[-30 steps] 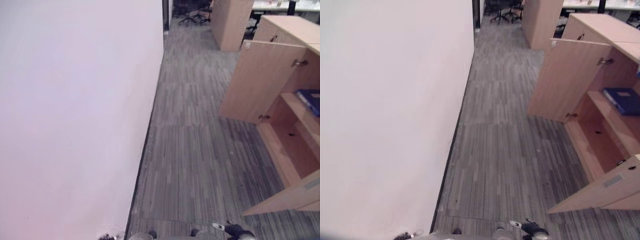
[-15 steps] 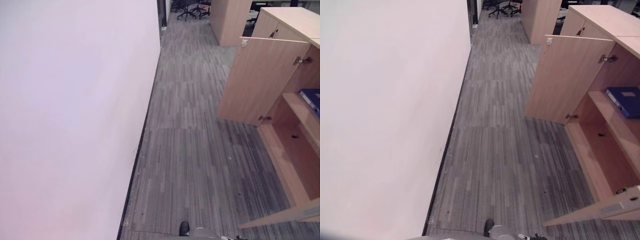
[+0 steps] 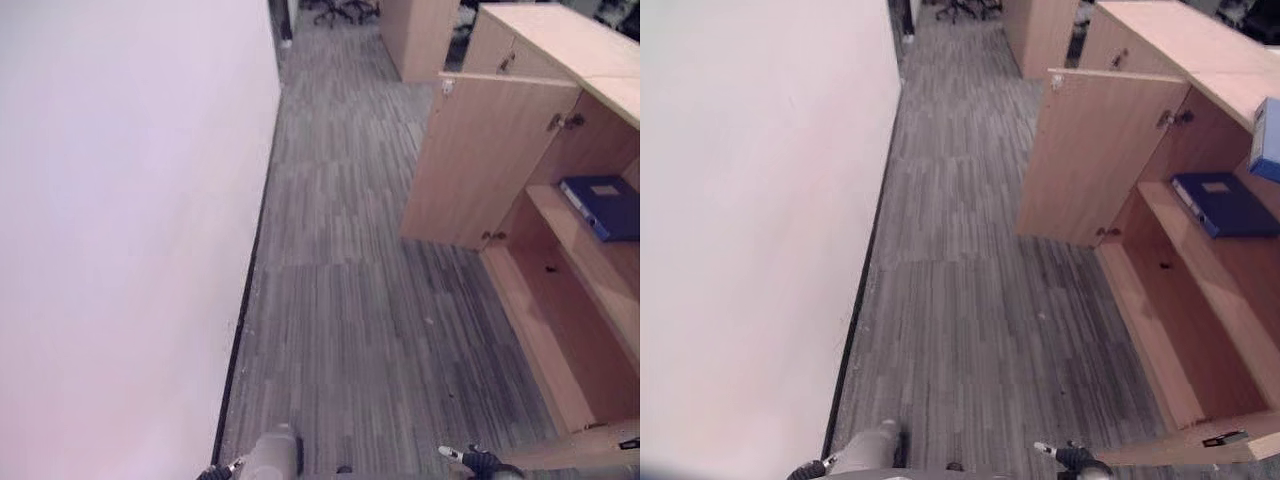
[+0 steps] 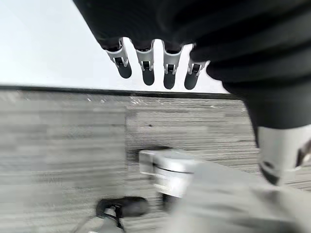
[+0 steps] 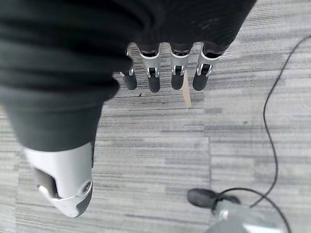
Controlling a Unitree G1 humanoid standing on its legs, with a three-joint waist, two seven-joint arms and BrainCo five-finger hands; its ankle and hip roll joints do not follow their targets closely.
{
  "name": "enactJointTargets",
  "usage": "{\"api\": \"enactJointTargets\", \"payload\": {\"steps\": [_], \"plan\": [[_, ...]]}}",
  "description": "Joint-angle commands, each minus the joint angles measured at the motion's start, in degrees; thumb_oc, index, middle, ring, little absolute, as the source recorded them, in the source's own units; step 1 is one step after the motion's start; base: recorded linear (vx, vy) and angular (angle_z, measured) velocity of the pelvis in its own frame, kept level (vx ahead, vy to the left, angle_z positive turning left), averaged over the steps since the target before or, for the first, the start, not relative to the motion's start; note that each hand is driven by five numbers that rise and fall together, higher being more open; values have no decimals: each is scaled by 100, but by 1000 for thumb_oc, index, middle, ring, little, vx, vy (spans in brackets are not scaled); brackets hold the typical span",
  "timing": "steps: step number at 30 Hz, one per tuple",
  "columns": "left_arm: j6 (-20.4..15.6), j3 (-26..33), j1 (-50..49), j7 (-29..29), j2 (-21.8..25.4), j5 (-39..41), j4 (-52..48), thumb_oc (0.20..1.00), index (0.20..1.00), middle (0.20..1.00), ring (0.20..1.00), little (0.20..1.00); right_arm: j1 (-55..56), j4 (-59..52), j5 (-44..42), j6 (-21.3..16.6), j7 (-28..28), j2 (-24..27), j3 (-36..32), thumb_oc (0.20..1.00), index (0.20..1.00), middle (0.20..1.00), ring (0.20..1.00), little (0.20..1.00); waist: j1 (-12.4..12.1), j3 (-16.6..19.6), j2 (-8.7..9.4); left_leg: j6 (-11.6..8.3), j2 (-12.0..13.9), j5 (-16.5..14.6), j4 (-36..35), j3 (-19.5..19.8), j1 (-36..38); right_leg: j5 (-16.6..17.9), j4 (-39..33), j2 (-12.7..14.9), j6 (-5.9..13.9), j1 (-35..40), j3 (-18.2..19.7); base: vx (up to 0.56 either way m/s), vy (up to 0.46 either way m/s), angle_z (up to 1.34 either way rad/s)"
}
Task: Put the empty folder in the office cabinet
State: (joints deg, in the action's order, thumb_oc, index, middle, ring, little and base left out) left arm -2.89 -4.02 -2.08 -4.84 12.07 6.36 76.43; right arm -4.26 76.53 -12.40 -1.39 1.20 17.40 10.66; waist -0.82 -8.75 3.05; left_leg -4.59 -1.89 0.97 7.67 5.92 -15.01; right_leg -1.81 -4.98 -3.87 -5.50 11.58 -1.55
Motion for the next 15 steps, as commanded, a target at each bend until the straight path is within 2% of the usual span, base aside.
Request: {"api": "enactJointTargets", "payload": {"steps": [1,2,3,4,7,8,10,12,13,15], "plan": [[-112,-107,82,-74,159,85,68,1000,1000,1000,1000,1000,270,-44,-79,-41,94,124,-85,1000,1000,1000,1000,1000,-277,-5,-26,230,2,619,-732,624,83,-55,33,195,648,-43,298,306,57,-65],[-111,-111,67,-76,148,92,94,1000,1000,1000,1000,1000,297,4,-63,-33,107,120,-100,1000,1000,1000,1000,1000,-297,-9,-57,135,-5,726,-1072,988,-1,-133,70,157,624,17,473,207,39,-51],[-112,-112,66,-76,148,92,95,1000,1000,1000,1000,1000,298,4,-63,-34,107,119,-99,1000,1000,1000,1000,1000,-299,-20,-52,133,-2,738,-1104,985,29,-140,74,160,621,31,475,301,88,-82],[-94,-92,51,-79,140,88,187,1000,1000,1000,1000,1000,334,59,-41,-17,111,103,-121,1000,1000,1000,1000,1000,-320,-11,-100,-7,-32,815,-1195,1513,-83,-262,136,91,629,108,839,293,131,-88],[-68,-56,26,-57,124,39,292,1000,1000,1000,1000,1000,373,82,-15,-1,67,69,-119,1000,1000,1000,1000,1000,-373,107,-214,-95,-37,947,-1147,1974,142,-294,95,102,706,125,1266,316,237,-136],[-68,-72,31,-37,85,9,310,1000,1000,1000,1000,1000,359,90,-18,1,30,65,-118,1000,1000,1000,1000,1000,-399,131,-235,-54,-111,903,-1016,2061,237,-292,72,202,796,143,1444,288,325,-145],[-71,-82,84,-46,87,40,295,1000,1000,1000,1000,1000,270,52,-89,14,34,52,-110,1000,1000,1000,1000,1000,-419,209,-284,-28,-131,896,-873,1936,347,-273,106,344,874,10,1611,248,327,-123],[-72,-157,161,-49,111,-14,262,1000,1000,1000,1000,1000,245,3,-167,35,-2,-11,-90,1000,1000,1000,1000,1000,-377,286,-284,99,-153,747,-807,1677,431,-303,181,556,1028,-87,1746,239,367,-112],[-91,-188,193,-65,119,-30,199,1000,1000,1000,1000,1000,214,-19,-180,49,-13,-21,-83,1000,1000,1000,1000,1000,-388,333,-283,211,-222,639,-738,1516,411,-286,265,739,1130,-144,1784,229,366,-94],[-95,-175,236,-78,177,-26,133,1000,1000,1000,1000,1000,178,-35,-172,67,-27,-51,-60,1000,1000,1000,1000,1000,-452,411,-297,315,-287,516,-707,1278,492,-204,562,961,1245,-334,1807,226,329,-88]]}}
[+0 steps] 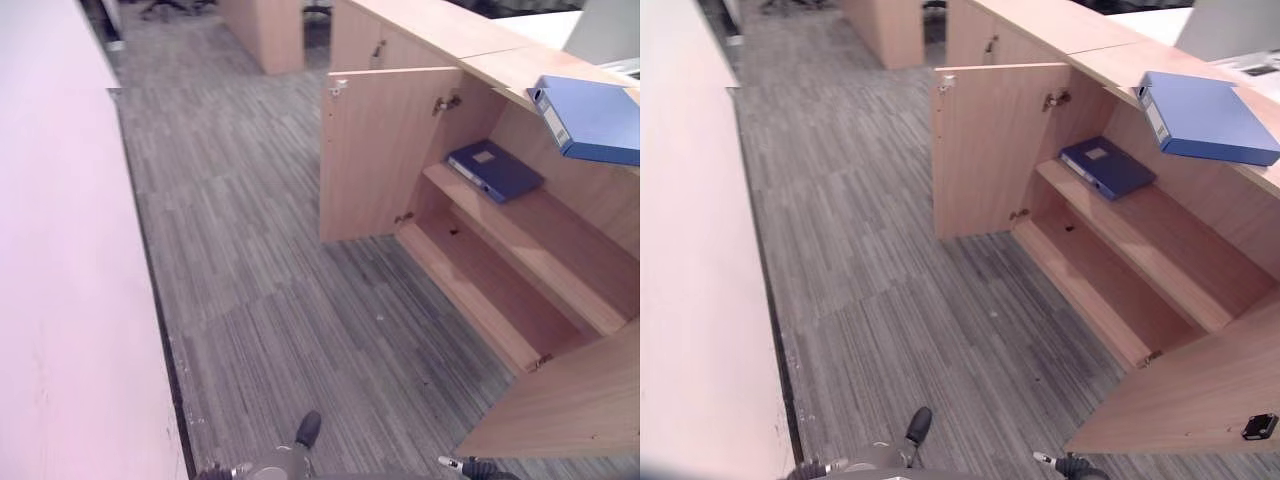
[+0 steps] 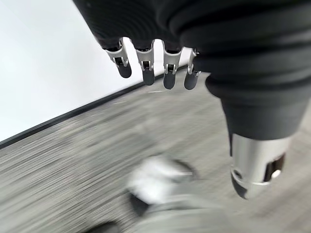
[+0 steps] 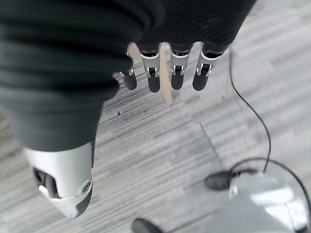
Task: Put the empty folder in the office cabinet
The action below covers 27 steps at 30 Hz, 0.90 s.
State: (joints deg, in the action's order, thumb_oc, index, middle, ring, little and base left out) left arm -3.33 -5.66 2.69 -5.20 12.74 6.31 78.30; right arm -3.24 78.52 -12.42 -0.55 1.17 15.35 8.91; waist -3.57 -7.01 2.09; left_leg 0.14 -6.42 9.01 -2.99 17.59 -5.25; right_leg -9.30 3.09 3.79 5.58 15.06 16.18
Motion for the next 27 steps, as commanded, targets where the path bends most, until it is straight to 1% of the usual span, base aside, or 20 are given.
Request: {"api": "enactJointTargets", "payload": {"steps": [1,3,4,6,7,8,9,10,11,13,14,15,16,17,20,21,22,23,25,27], "plan": [[-57,-14,-215,-43,142,-17,-101,1000,1000,1000,1000,1000,71,-268,-162,-16,-32,144,118,1000,1000,1000,1000,1000,-203,260,-229,-87,121,-360,361,0,-411,632,64,328,192,-810,-4,208,300,-86],[-76,-40,-175,-49,214,-16,-191,1000,1000,1000,1000,1000,11,-354,-142,-23,-4,156,149,1000,1000,1000,1000,1000,-176,202,-284,29,63,-492,361,-155,-210,986,778,481,173,-1127,-74,165,268,-62],[-77,-52,-149,-33,237,-17,-229,1000,1000,1000,1000,1000,-20,-405,-132,-43,10,161,159,1000,1000,1000,1000,1000,-184,158,-315,67,82,-555,362,-268,-146,1184,983,587,65,-1251,-281,139,245,-54],[-72,-70,-152,-36,268,-68,-297,1000,1000,1000,1000,1000,11,-453,-92,-78,49,161,161,1000,1000,1000,1000,1000,-233,181,-388,95,158,-674,355,-520,-51,1111,903,906,-83,-1212,-1218,138,230,-56],[-70,-55,-167,-48,281,-81,-296,1000,1000,1000,1000,1000,27,-468,-19,-84,73,155,179,1000,1000,1000,1000,1000,-307,183,-396,92,205,-738,342,-694,0,1145,838,1163,-105,-1153,-1893,130,187,-76],[-62,-40,-182,-60,298,-92,-294,1000,1000,1000,1000,1000,34,-484,22,-79,70,154,186,1000,1000,1000,1000,1000,-338,235,-399,85,251,-767,305,-830,17,1061,683,1190,-134,-1105,-2436,104,123,-90],[-52,-28,-196,-64,309,-96,-278,1000,1000,1000,1000,1000,23,-499,39,-79,69,146,207,1000,1000,1000,1000,1000,-328,277,-371,85,263,-788,242,-905,59,943,484,1057,-79,-1059,-2680,86,80,-84],[-55,-15,-215,-58,323,-88,-258,1000,1000,1000,1000,1000,-4,-511,58,-84,69,139,253,1000,1000,1000,1000,1000,-307,298,-348,86,283,-797,171,-1004,109,807,408,811,-72,-1148,-2765,67,57,-44],[-49,-19,-217,-54,322,-71,-238,1000,1000,1000,1000,1000,-62,-514,63,-93,80,150,289,1000,1000,1000,1000,1000,-270,283,-312,95,255,-822,100,-1097,190,775,386,505,-43,-1409,-2756,78,54,-22],[-38,-32,-225,-33,296,-72,-208,1000,1000,1000,1000,1000,-150,-525,47,-120,93,161,350,1000,1000,1000,1000,1000,-150,213,-246,109,184,-839,77,-1192,271,813,173,66,8,-1750,-2786,96,17,-53],[-20,-56,-230,-10,288,-111,-189,1000,1000,1000,1000,1000,-166,-520,40,-127,100,176,375,1000,1000,1000,1000,1000,-63,136,-219,118,149,-870,94,-1222,359,775,115,-117,-26,-1807,-2689,111,-7,-63],[-19,-50,-228,12,275,-145,-171,1000,1000,1000,1000,1000,-176,-502,7,-134,103,197,349,1000,1000,1000,1000,1000,-43,85,-187,115,109,-901,136,-1252,421,779,-83,-172,-20,-1656,-2605,119,-15,-18],[-29,-64,-271,24,257,-174,-158,1000,1000,1000,1000,1000,-141,-492,0,-142,111,174,379,1000,1000,1000,1000,1000,-66,61,-155,135,95,-905,128,-1284,521,769,-131,-223,-134,-1568,-2556,123,-53,28],[-19,-56,-271,27,242,-172,-127,1000,1000,1000,1000,1000,-126,-482,-20,-149,118,180,380,1000,1000,1000,1000,1000,-64,64,-129,133,96,-908,76,-1306,585,787,-214,-257,-174,-1501,-2567,127,-85,13],[-25,-44,-307,36,210,-195,-117,1000,1000,1000,1000,1000,-59,-447,-35,-156,127,193,367,1000,1000,1000,1000,1000,-41,105,-111,109,124,-957,-14,-1326,746,810,-397,-302,-192,-1316,-2590,117,-94,-15],[-20,-55,-312,57,188,-221,-109,1000,1000,1000,1000,1000,-7,-393,-48,-149,124,186,318,1000,1000,1000,1000,1000,-8,106,-74,85,149,-1068,91,-1354,771,826,-485,-310,-200,-1212,-2574,79,-72,-7],[-20,-55,-312,57,189,-221,-109,1000,1000,1000,1000,1000,-7,-393,-48,-149,124,186,318,1000,1000,1000,1000,1000,-8,104,-74,85,149,-1072,95,-1354,772,826,-486,-311,-200,-1208,-2574,106,-144,-8],[-11,-61,-298,64,185,-215,-104,1000,1000,1000,1000,1000,54,-349,-55,-140,103,165,278,1000,1000,1000,1000,1000,32,29,-17,8,178,-1256,621,-1468,636,803,-434,-284,-218,-1179,-2565,24,-102,-4],[-20,-80,-262,64,175,-188,-153,1000,1000,1000,1000,1000,77,-315,-49,-137,96,183,259,1000,1000,1000,1000,1000,46,-86,25,-88,185,-1397,1315,-1617,334,768,-372,-233,-255,-1159,-2595,-12,-112,-2],[-28,-101,-225,60,166,-146,-224,1000,1000,1000,1000,1000,74,-303,-50,-118,98,226,262,1000,1000,1000,1000,1000,20,-224,73,-123,172,-1263,2214,-1642,-205,756,-324,-169,-323,-1143,-2559,-37,-82,-1]]}}
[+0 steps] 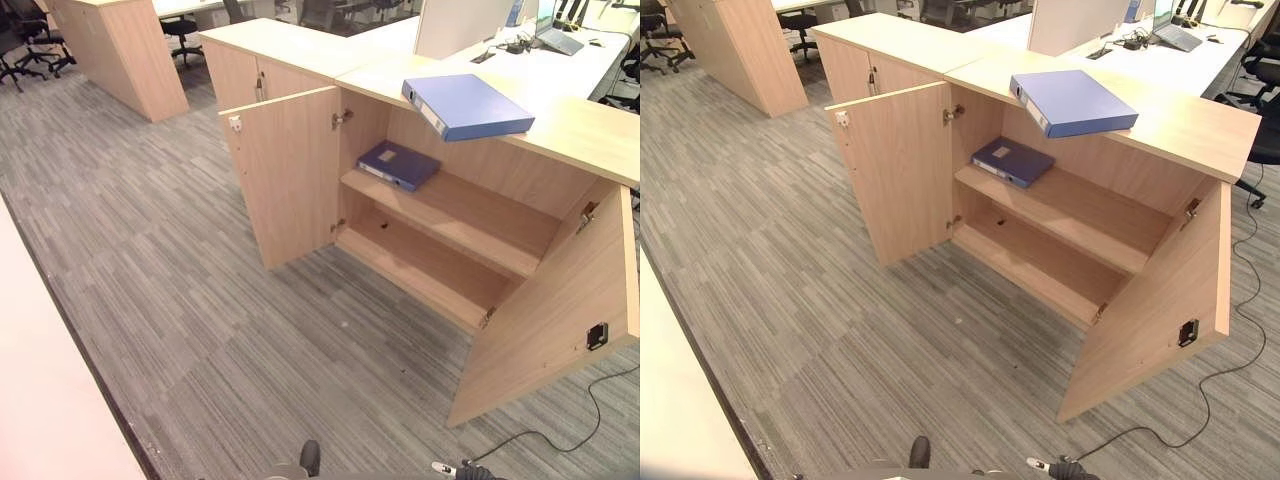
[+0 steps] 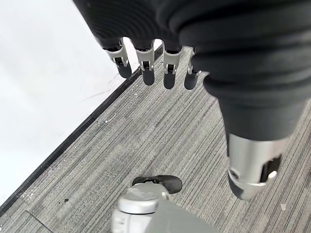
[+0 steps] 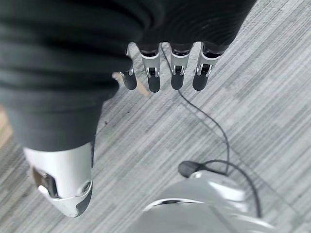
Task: Put the empty folder in the office cabinet
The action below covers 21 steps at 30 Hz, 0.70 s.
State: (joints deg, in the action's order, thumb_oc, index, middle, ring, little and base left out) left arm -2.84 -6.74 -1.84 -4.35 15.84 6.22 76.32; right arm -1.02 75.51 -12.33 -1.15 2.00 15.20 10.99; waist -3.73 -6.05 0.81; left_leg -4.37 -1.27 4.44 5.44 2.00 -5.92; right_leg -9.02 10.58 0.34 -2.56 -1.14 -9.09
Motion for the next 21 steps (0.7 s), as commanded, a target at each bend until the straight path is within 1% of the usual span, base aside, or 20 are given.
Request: {"api": "enactJointTargets", "payload": {"steps": [1,2,3,4,6,7,9,10,11,12,13,14,15,16,17,18,20,21], "plan": [[-91,29,214,-30,-157,-74,-52,1000,1000,1000,1000,1000,-152,-40,-73,-58,12,252,80,1000,1000,1000,1000,1000,-4,-346,218,369,-352,-710,1920,-4,-468,706,-1057,175,439,485,52,-1,-55,2],[-91,29,214,-30,-157,-74,-52,1000,1000,1000,1000,1000,-151,-41,-73,-58,12,252,80,1000,1000,1000,1000,1000,-4,-342,215,369,-348,-717,1933,-4,-478,706,-1055,171,438,480,53,67,-36,-15],[-85,76,159,-34,-179,-37,-29,1000,1000,1000,1000,1000,-140,-37,-75,-54,5,253,105,1000,1000,1000,1000,1000,-37,-328,247,450,-158,-766,1870,-5,-549,659,-1080,196,443,540,139,53,-3,-27],[-85,76,158,-34,-179,-37,-29,1000,1000,1000,1000,1000,-139,-37,-75,-54,5,253,105,1000,1000,1000,1000,1000,-47,-337,247,450,-155,-771,1870,-13,-536,658,-1081,195,443,551,148,93,9,-25],[-73,140,107,-43,-181,7,34,1000,1000,1000,1000,1000,-131,-32,-89,-68,23,259,83,1000,1000,1000,1000,1000,-109,-315,299,497,26,-749,1508,143,-484,630,-1108,247,470,597,230,98,29,-21],[-72,145,95,-46,-182,14,59,1000,1000,1000,1000,1000,-119,-27,-89,-67,26,255,78,1000,1000,1000,1000,1000,-120,-312,320,482,123,-683,1286,231,-378,622,-1115,263,476,615,257,126,50,-27],[-61,136,84,-67,-187,16,114,1000,1000,1000,1000,1000,-91,-16,-90,-70,32,245,75,1000,1000,1000,1000,1000,-128,-276,315,392,457,-346,547,589,-205,594,-1166,249,499,654,356,142,84,-25],[-66,120,91,-83,-189,29,122,1000,1000,1000,1000,1000,-85,-17,-86,-71,40,259,61,1000,1000,1000,1000,1000,-110,-239,269,300,681,-94,185,769,-189,556,-1177,231,524,664,414,200,204,-22],[-82,81,109,-108,-222,52,105,1000,1000,1000,1000,1000,-79,-10,-86,-65,67,307,7,1000,1000,1000,1000,1000,-77,-198,138,129,1018,292,-436,959,-112,450,-1201,249,567,748,510,154,178,-16],[-82,80,108,-108,-223,52,106,1000,1000,1000,1000,1000,-78,-11,-86,-65,67,308,7,1000,1000,1000,1000,1000,-82,-208,136,127,1026,304,-463,953,-85,449,-1201,246,564,759,515,227,339,-18],[-100,38,118,-125,-280,59,88,1000,1000,1000,1000,1000,-95,-9,-87,-48,97,382,-75,1000,1000,1000,1000,1000,-34,-145,-50,-86,1188,532,-843,1048,-95,363,-1248,327,655,867,636,129,213,-23],[-101,37,119,-125,-281,59,88,1000,1000,1000,1000,1000,-94,-10,-87,-48,97,383,-76,1000,1000,1000,1000,1000,-41,-153,-52,-87,1193,537,-857,1040,-76,363,-1249,326,654,876,642,245,480,-26],[-104,11,130,-119,-336,43,69,1000,1000,1000,1000,1000,-114,15,-79,-30,96,415,-141,1000,1000,1000,1000,1000,-16,-69,-225,-212,1134,363,-764,1149,-46,386,-1339,496,778,943,776,164,355,-25],[-108,16,127,-121,-345,41,78,1000,1000,1000,1000,1000,-102,34,-69,-22,94,421,-164,1000,1000,1000,1000,1000,-14,-45,-267,-259,1112,296,-757,1173,17,408,-1370,543,805,965,790,212,485,-35],[-119,3,139,-117,-359,39,90,1000,1000,1000,1000,1000,-86,72,-38,-2,86,427,-204,1000,1000,1000,1000,1000,21,-10,-322,-287,1044,208,-673,1149,8,457,-1397,672,872,975,768,146,375,-63],[-125,-18,151,-110,-364,29,85,1000,1000,1000,1000,1000,-81,73,-24,11,79,428,-233,1000,1000,1000,1000,1000,45,-1,-358,-288,977,104,-607,1075,6,489,-1426,808,940,989,752,145,448,-63],[-126,-93,213,-106,-328,-50,43,1000,1000,1000,1000,1000,-93,46,-31,35,70,398,-254,1000,1000,1000,1000,1000,71,11,-337,-181,751,-215,-351,939,-41,635,-1388,1154,1096,917,808,112,456,-20],[-126,-103,254,-109,-304,-56,21,1000,1000,1000,1000,1000,-108,34,-49,47,64,381,-269,1000,1000,1000,1000,1000,74,6,-318,-131,656,-310,-230,851,-83,696,-1325,1279,1135,834,835,57,413,-22]]}}
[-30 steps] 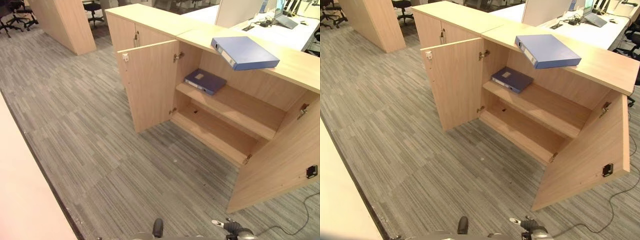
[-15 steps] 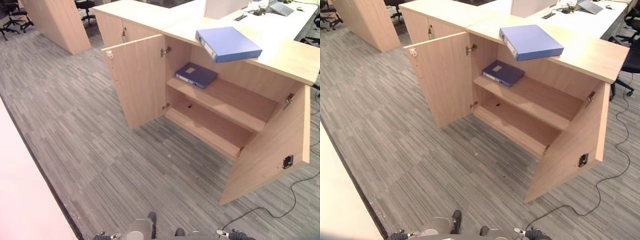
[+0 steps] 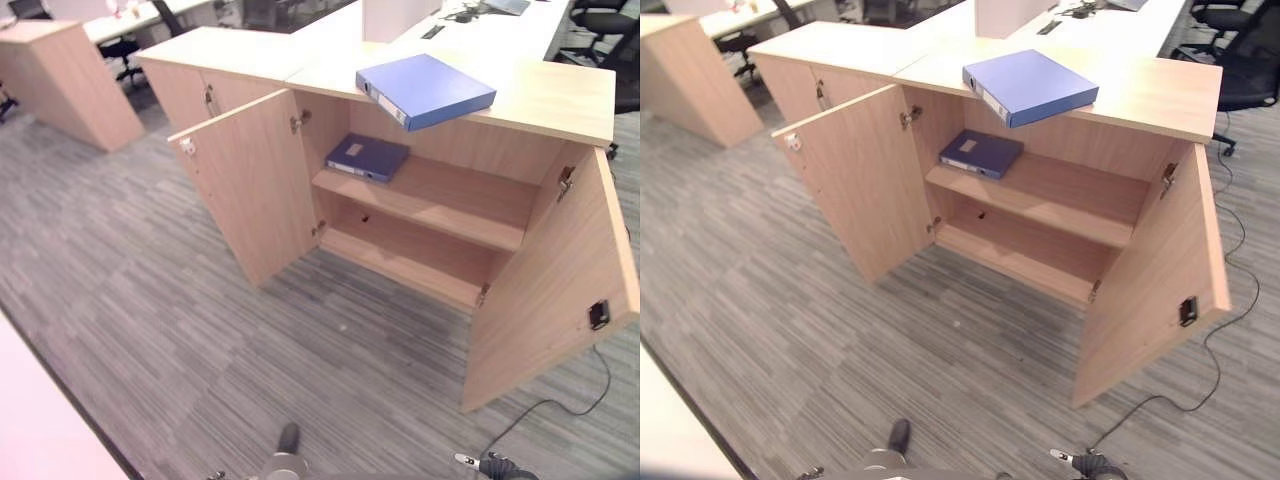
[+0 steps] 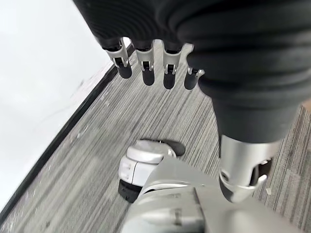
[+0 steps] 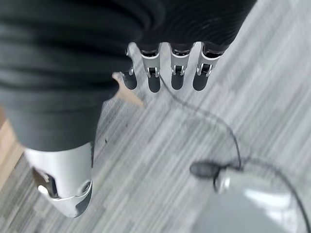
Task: Put the empty folder in the office cabinet
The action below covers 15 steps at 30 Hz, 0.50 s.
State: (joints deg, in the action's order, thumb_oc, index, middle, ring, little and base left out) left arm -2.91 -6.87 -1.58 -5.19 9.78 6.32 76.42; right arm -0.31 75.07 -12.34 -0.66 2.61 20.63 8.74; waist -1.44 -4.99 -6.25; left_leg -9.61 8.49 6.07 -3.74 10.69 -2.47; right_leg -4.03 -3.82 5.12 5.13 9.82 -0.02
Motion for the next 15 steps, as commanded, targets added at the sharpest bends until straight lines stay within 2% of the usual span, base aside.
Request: {"api": "enactJointTargets", "payload": {"steps": [1,4,6,7,8,9,10,11,12,14,15], "plan": [[-125,-110,267,-20,345,-72,-18,1000,1000,1000,1000,1000,-208,38,-63,7,1,-184,-42,1000,1000,1000,1000,1000,-157,-99,411,485,-436,-596,793,-119,-481,272,235,932,393,-417,0,34,419,-37],[-136,-142,323,-19,440,-104,-86,1000,1000,1000,1000,1000,-267,-93,-173,-8,11,-224,-78,1000,1000,1000,1000,1000,-123,-126,422,704,-743,-824,957,-346,-520,620,522,1251,426,-744,141,24,452,-41],[-140,-153,319,0,492,-172,-88,1000,1000,1000,1000,1000,-310,-206,-209,-38,34,-230,-91,1000,1000,1000,1000,1000,-113,-173,405,860,-921,-911,964,-546,-498,1045,721,1454,393,-1011,71,-19,375,-24],[-140,-153,320,1,492,-172,-88,1000,1000,1000,1000,1000,-309,-207,-209,-38,35,-230,-92,1000,1000,1000,1000,1000,-120,-173,407,862,-922,-914,967,-555,-498,1047,721,1455,395,-1016,80,-87,373,-51],[-134,-142,296,13,540,-160,-94,1000,1000,1000,1000,1000,-387,-259,-224,-51,64,-230,-57,1000,1000,1000,1000,1000,-164,-248,295,937,-960,-915,950,-753,-522,1100,958,1567,259,-1235,-524,-77,356,-51],[-118,-117,276,17,558,-168,-78,1000,1000,1000,1000,1000,-395,-265,-204,-56,66,-237,-30,1000,1000,1000,1000,1000,-214,-246,243,954,-954,-919,943,-879,-527,953,966,1591,212,-1189,-910,-73,444,-79],[-102,-80,236,28,578,-160,-71,1000,1000,1000,1000,1000,-398,-263,-185,-73,70,-232,-7,1000,1000,1000,1000,1000,-250,-233,202,978,-962,-907,902,-948,-500,785,1026,1527,148,-1121,-1271,5,373,-84],[-79,4,172,40,628,-175,-39,1000,1000,1000,1000,1000,-409,-244,-133,-83,67,-244,50,1000,1000,1000,1000,1000,-285,-196,191,1014,-984,-850,692,-1080,-341,429,1074,1188,83,-1039,-1487,16,242,-86],[-79,5,173,40,628,-175,-39,1000,1000,1000,1000,1000,-410,-244,-133,-83,67,-245,50,1000,1000,1000,1000,1000,-282,-185,192,1016,-986,-840,687,-1077,-354,440,1063,1189,83,-1048,-1492,14,198,-67],[-60,59,113,50,645,-197,-11,1000,1000,1000,1000,1000,-445,-224,-97,-92,74,-273,127,1000,1000,1000,1000,1000,-333,-160,246,1037,-1066,-781,492,-1266,-236,301,1009,856,111,-1056,-1656,7,73,-46],[-60,60,113,50,645,-197,-11,1000,1000,1000,1000,1000,-445,-224,-97,-92,74,-273,127,1000,1000,1000,1000,1000,-335,-164,246,1037,-1065,-780,489,-1268,-230,301,1008,856,110,-1053,-1654,7,54,-64]]}}
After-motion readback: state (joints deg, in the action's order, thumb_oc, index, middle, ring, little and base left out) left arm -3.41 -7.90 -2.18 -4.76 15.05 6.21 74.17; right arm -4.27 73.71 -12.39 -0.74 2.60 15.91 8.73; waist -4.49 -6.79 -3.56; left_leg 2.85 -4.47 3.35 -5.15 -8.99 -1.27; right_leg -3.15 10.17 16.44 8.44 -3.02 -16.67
